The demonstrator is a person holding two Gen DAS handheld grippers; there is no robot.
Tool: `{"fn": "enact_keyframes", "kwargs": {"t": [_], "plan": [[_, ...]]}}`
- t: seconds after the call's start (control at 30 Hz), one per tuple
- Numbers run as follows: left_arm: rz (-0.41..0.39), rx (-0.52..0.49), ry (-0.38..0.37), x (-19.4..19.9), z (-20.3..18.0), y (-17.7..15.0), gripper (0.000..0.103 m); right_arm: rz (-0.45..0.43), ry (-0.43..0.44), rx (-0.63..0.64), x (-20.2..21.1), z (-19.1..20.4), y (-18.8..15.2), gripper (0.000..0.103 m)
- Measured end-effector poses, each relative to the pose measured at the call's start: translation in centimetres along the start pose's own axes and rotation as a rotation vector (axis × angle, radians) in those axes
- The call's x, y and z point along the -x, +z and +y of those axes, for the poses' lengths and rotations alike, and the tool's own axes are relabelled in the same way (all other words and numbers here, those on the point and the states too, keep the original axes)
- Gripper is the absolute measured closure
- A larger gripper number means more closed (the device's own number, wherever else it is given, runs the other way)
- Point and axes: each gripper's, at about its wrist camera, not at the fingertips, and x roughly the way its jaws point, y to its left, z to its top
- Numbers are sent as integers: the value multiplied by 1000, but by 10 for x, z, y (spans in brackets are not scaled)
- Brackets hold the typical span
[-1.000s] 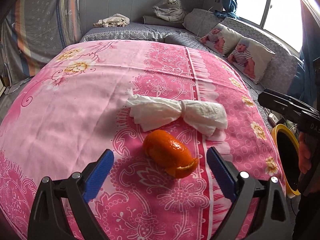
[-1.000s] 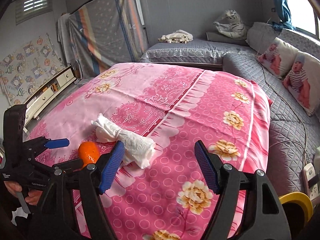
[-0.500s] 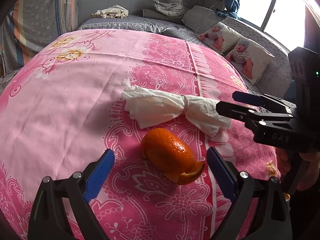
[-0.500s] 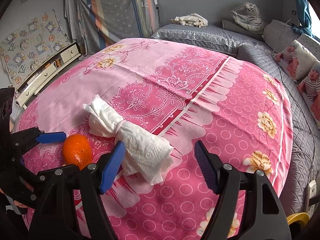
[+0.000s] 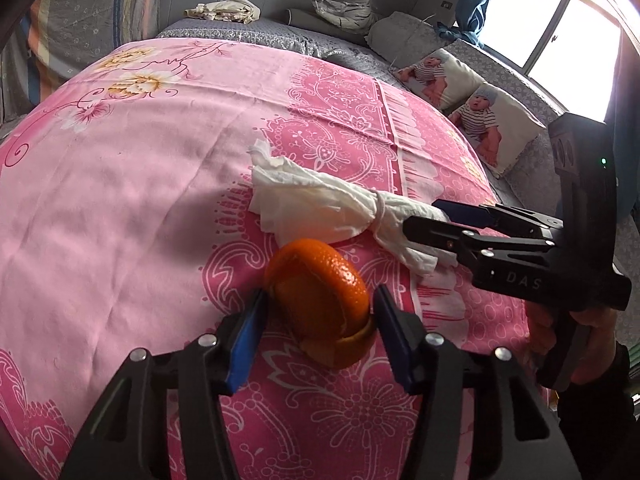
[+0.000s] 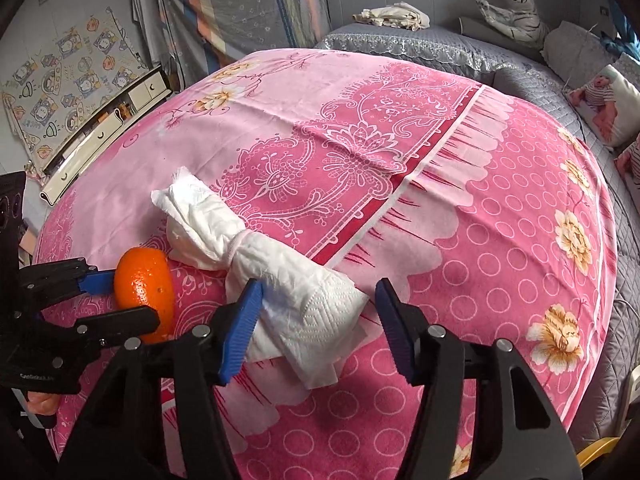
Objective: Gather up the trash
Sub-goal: 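Grasp the whole orange with the left tool while the right tool grasps the tissue bundle, then carry the orange and tissue bundle over the bin with both tools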
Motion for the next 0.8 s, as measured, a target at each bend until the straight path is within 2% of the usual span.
{"fn": "enact_keyframes", "kwargs": {"t": [0.27, 0.53, 0.63, 0.8], "plan": [[-9, 6, -2, 3, 1, 0, 61, 28, -4, 13, -5, 4, -3, 55], [-14, 20, 2, 9, 0, -1, 65, 26, -6, 25, 0, 9, -5, 84], [-14, 22, 4, 12, -1, -2, 65, 1, 9, 5, 10, 8, -4, 90], [-24, 11, 10, 21, -6, -2, 66, -57, 8, -20, 33, 3, -2, 91]]}}
